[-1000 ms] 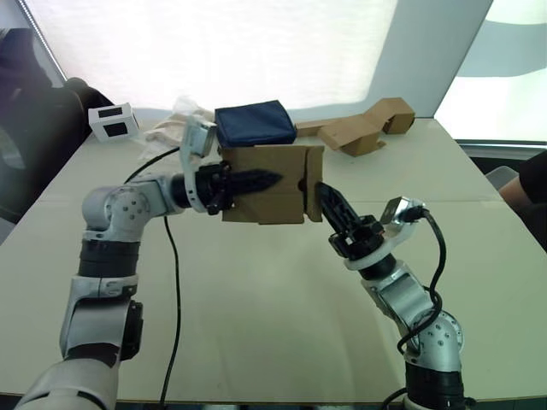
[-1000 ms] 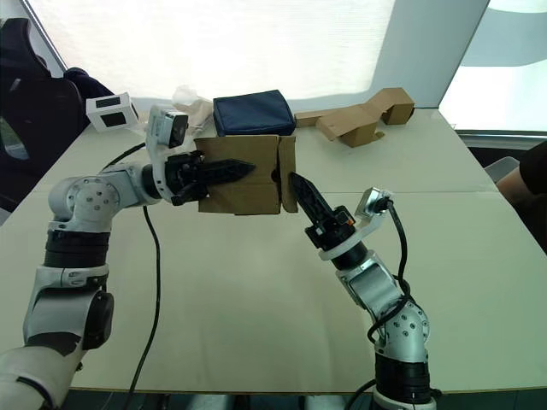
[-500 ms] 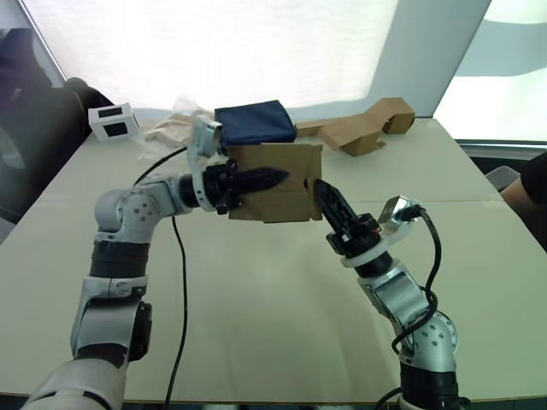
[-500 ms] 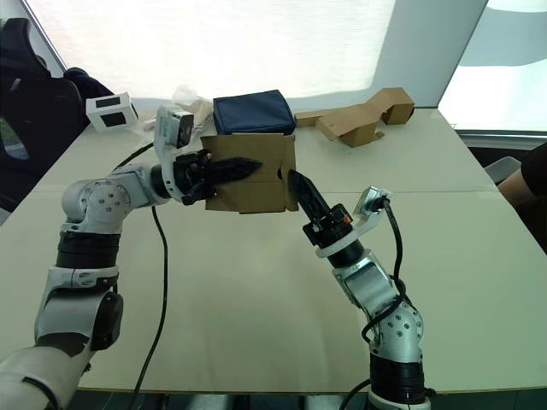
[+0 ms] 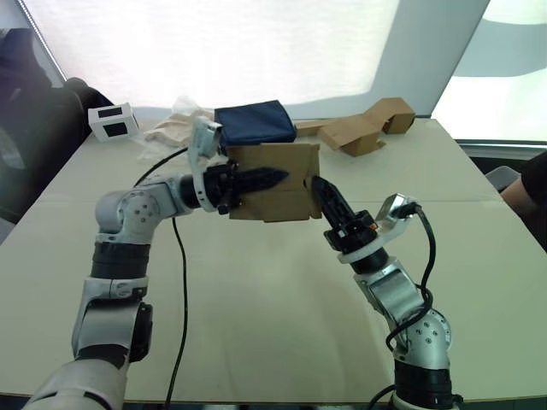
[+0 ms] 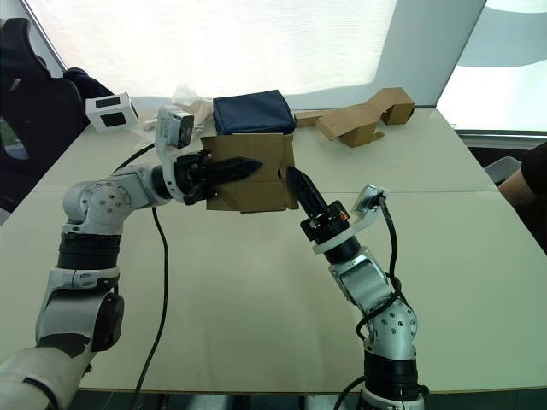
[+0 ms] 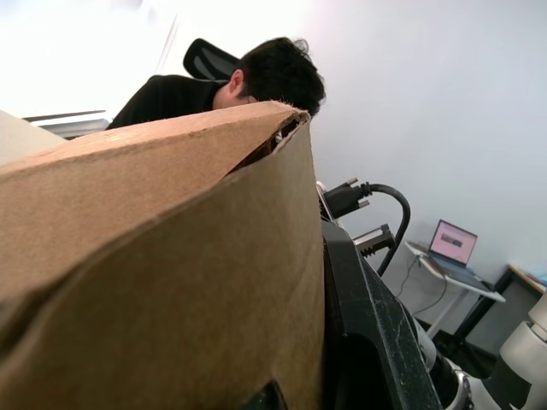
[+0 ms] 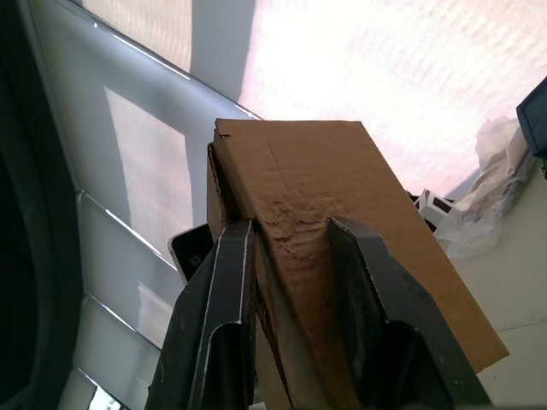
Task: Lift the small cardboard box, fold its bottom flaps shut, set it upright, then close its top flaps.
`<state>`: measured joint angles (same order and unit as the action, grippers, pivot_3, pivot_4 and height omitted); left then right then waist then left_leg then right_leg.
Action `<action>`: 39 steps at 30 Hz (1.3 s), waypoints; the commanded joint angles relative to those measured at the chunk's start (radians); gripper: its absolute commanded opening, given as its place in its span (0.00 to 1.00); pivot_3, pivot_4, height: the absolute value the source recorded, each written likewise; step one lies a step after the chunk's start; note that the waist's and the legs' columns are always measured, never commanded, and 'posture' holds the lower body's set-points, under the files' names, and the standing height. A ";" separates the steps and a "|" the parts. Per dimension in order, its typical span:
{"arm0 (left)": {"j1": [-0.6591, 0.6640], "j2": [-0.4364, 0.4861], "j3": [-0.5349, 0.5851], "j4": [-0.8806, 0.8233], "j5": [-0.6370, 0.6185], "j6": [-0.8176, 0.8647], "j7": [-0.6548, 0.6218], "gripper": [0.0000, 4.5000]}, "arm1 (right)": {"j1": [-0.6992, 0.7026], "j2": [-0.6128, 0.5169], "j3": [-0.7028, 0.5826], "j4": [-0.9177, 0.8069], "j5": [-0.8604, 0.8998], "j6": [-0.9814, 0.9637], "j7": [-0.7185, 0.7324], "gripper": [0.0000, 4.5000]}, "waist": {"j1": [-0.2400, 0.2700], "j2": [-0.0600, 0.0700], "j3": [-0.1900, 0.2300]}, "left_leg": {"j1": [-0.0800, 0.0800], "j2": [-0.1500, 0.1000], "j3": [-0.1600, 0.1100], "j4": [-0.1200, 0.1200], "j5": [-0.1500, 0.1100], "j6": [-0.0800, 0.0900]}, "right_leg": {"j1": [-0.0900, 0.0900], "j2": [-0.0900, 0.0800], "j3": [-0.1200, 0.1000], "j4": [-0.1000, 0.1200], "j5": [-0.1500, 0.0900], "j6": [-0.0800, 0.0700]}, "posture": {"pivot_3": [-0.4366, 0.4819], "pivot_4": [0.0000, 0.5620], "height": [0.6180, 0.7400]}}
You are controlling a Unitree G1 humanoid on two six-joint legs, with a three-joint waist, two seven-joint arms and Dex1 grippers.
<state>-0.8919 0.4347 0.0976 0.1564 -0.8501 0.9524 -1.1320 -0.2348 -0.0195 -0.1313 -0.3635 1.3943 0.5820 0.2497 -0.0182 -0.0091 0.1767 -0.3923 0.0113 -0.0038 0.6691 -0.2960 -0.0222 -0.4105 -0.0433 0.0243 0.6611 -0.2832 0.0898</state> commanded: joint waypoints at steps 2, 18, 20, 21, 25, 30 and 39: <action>-0.017 0.003 0.024 -0.012 -0.025 0.001 -0.002 0.00 | -0.011 0.010 0.000 0.002 0.038 0.005 0.004 0.29 | 0.000 0.000 0.000 | 0.000 0.000 0.000 0.000 0.000 0.000 | 0.000 0.000 0.000 0.000 0.000 0.000 | 0.48 0.27 1.00; -0.003 0.020 0.023 -0.034 -0.040 0.030 -0.007 0.00 | -0.019 -0.014 -0.025 0.023 0.063 0.012 0.026 0.29 | 0.000 0.000 0.000 | 0.000 0.000 0.000 0.000 0.000 0.000 | 0.000 0.000 0.000 0.000 0.000 0.000 | 0.48 0.27 1.00; -0.003 0.016 0.022 -0.034 -0.039 0.029 -0.004 0.00 | -0.021 -0.008 -0.020 0.023 0.057 0.010 0.025 0.29 | 0.000 0.000 0.000 | 0.000 0.000 0.000 0.000 0.000 0.000 | 0.000 0.000 0.000 0.000 0.000 0.000 | 0.48 0.27 1.00; -0.003 0.013 0.022 -0.034 -0.039 0.028 -0.002 0.00 | -0.022 -0.004 -0.016 0.023 0.053 0.008 0.024 0.29 | 0.000 0.000 0.000 | 0.000 0.000 0.000 0.000 0.000 0.000 | 0.000 0.000 0.000 0.000 0.000 0.000 | 0.48 0.27 1.00; -0.005 -0.005 0.018 -0.027 -0.033 0.016 0.007 0.00 | -0.026 0.028 0.004 0.019 0.034 -0.008 0.007 0.29 | 0.000 0.000 0.000 | 0.000 0.000 0.000 0.000 0.000 0.000 | 0.000 0.000 0.000 0.000 0.000 0.000 | 0.48 0.27 1.00; -0.009 -0.038 0.019 -0.011 -0.024 -0.007 0.027 0.00 | -0.013 0.061 0.028 -0.006 0.040 -0.004 -0.010 0.29 | 0.000 0.000 0.000 | 0.000 0.000 0.000 0.000 0.000 0.000 | 0.000 0.000 0.000 0.000 0.000 0.000 | 0.48 0.27 1.00; -0.002 -0.056 0.008 0.002 -0.012 -0.024 0.028 0.00 | -0.004 0.008 0.069 -0.051 0.032 0.050 0.019 0.29 | -0.001 0.000 0.000 | 0.000 0.000 0.000 0.000 0.000 0.000 | 0.000 0.000 0.000 0.000 0.000 0.000 | 0.48 0.27 1.00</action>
<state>-0.8837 0.3872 0.1048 0.1768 -0.8566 0.9472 -1.0978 -0.2311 -0.0028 -0.1239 -0.3618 1.4321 0.5943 0.2444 -0.0189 -0.0091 0.1767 -0.3924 0.0112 -0.0038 0.6689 -0.2960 -0.0222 -0.4106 -0.0434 0.0243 0.6610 -0.2832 0.0898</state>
